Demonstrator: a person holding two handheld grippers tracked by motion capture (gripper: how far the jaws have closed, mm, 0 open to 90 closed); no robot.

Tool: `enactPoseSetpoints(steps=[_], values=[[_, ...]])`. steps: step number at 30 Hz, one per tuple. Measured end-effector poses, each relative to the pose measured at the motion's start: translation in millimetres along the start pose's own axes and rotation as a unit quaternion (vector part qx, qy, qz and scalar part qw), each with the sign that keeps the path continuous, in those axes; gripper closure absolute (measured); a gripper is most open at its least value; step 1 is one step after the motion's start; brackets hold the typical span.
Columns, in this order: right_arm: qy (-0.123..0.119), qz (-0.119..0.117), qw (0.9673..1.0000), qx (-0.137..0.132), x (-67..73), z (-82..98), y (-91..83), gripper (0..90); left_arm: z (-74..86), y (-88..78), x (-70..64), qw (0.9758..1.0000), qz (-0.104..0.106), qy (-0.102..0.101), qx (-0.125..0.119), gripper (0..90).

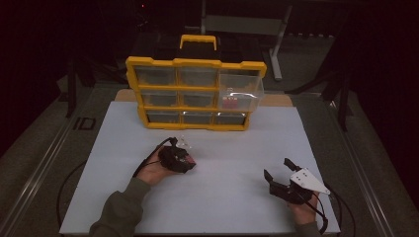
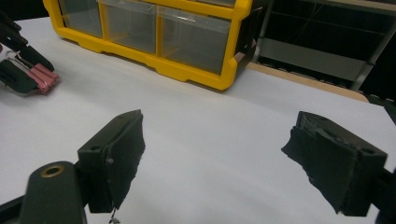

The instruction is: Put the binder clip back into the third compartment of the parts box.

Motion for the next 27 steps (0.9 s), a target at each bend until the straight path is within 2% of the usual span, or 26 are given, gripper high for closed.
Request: enactPoseSetpoints(steps=[22,27], values=[[0.0,0.001,1.0,0.0,-0.5,-0.1,-0.1,16.9,-21.6,-33.9,-1.3,0.9992,0.002,0.029,-0.029,49.6],[0.0,0.0,1.0,-0.001,-0.3,-0.2,-0.2,16.9,-26.2,-40.9,0.1,0.9989,0.001,0.027,-0.039,49.6]])
Point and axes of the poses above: each handheld gripper's, and its own axes: y roughly forward along the jaws, z roughly out of its underside, x roughly to its left, the point moved 10 cm from there along y, roughly forward along the jaws, and after that the axes turned 2 degrees about x, right-handed, at the moved point
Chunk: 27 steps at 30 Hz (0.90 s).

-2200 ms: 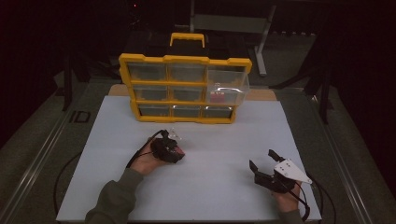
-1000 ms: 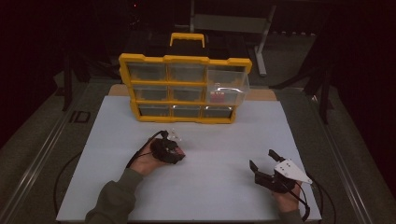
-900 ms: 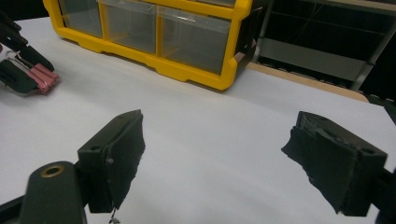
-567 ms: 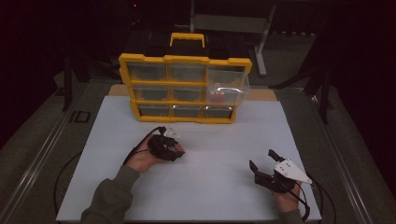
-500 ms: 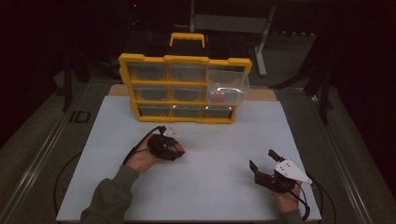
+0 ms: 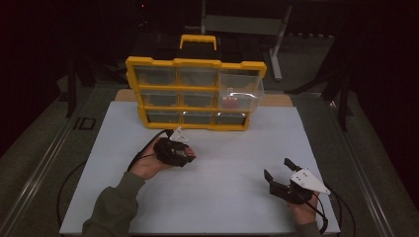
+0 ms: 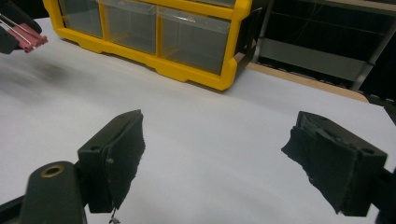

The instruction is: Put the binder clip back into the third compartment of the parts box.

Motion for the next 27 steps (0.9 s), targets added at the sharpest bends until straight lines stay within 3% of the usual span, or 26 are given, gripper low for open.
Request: enactPoseSetpoints(steps=[27], values=[[0.0,0.0,1.0,0.0,-0.3,-0.1,0.0,16.9,-27.6,-29.7,3.9,0.9993,-0.003,0.022,-0.03,49.6]])
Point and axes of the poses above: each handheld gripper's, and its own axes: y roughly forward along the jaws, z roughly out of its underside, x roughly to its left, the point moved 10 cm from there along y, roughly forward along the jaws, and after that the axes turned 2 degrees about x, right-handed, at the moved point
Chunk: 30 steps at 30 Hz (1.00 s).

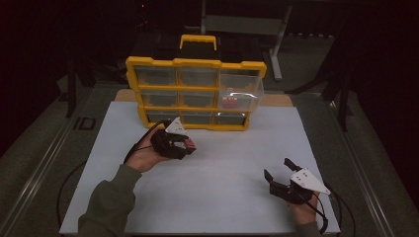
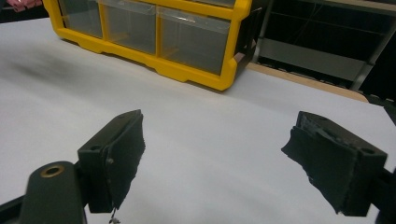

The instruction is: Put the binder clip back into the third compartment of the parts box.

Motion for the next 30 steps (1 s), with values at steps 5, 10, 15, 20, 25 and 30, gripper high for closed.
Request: enactPoseSetpoints(steps=[5,10,15,20,25,30], values=[[0.001,0.0,1.0,-0.001,0.0,-0.4,-0.2,16.9,-4.4,-4.3,1.2,1.0,-0.001,0.004,-0.002,49.6],[0.002,-0.001,1.0,-0.003,0.1,-0.6,-0.1,16.8,-10.2,-9.6,2.9,0.9999,-0.003,0.004,-0.009,49.6],[0.002,-0.002,1.0,-0.004,-0.1,-0.9,-0.2,16.8,-15.1,-13.7,4.1,0.9999,-0.006,0.008,-0.009,49.6],[0.004,-0.004,1.0,-0.005,0.1,-1.2,-0.5,16.7,-18.2,-16.1,4.8,0.9999,-0.006,0.01,-0.011,49.6],[0.009,-0.004,0.9999,-0.011,-0.4,-2.8,-1.6,16.2,-24.0,-20.6,6.9,0.9997,-0.007,0.009,-0.021,49.6],[0.01,-0.006,0.9999,-0.012,0.1,-3.0,-1.7,15.5,-27.8,-24.8,9.9,0.9996,-0.011,0.012,-0.022,49.6]])
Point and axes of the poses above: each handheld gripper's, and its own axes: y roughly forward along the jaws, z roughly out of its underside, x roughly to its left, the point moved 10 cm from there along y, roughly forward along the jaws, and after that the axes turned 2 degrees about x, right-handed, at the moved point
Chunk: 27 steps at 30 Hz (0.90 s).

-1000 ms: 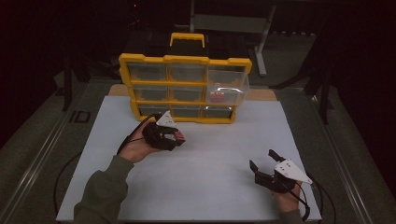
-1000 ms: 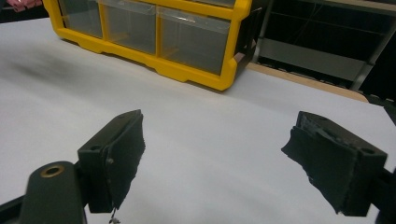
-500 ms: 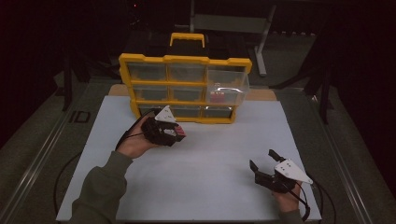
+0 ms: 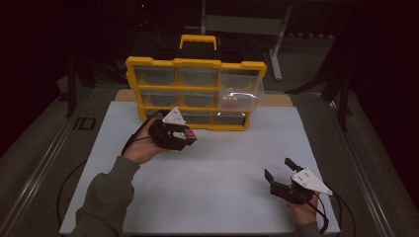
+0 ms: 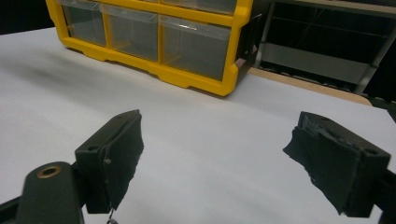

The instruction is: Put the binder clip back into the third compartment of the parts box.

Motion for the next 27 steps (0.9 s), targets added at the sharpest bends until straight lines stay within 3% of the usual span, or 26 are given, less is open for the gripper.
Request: enactPoseSetpoints(steps=[14,27], values=[[0.001,0.004,1.0,0.005,-0.8,0.7,-0.3,14.5,-19.6,-15.1,4.0,0.9998,-0.004,0.02,-0.006,49.6],[0.0,0.005,1.0,0.007,-0.8,1.0,-0.2,14.4,-32.7,-22.7,7.3,0.9996,-0.005,0.027,-0.011,49.6]])
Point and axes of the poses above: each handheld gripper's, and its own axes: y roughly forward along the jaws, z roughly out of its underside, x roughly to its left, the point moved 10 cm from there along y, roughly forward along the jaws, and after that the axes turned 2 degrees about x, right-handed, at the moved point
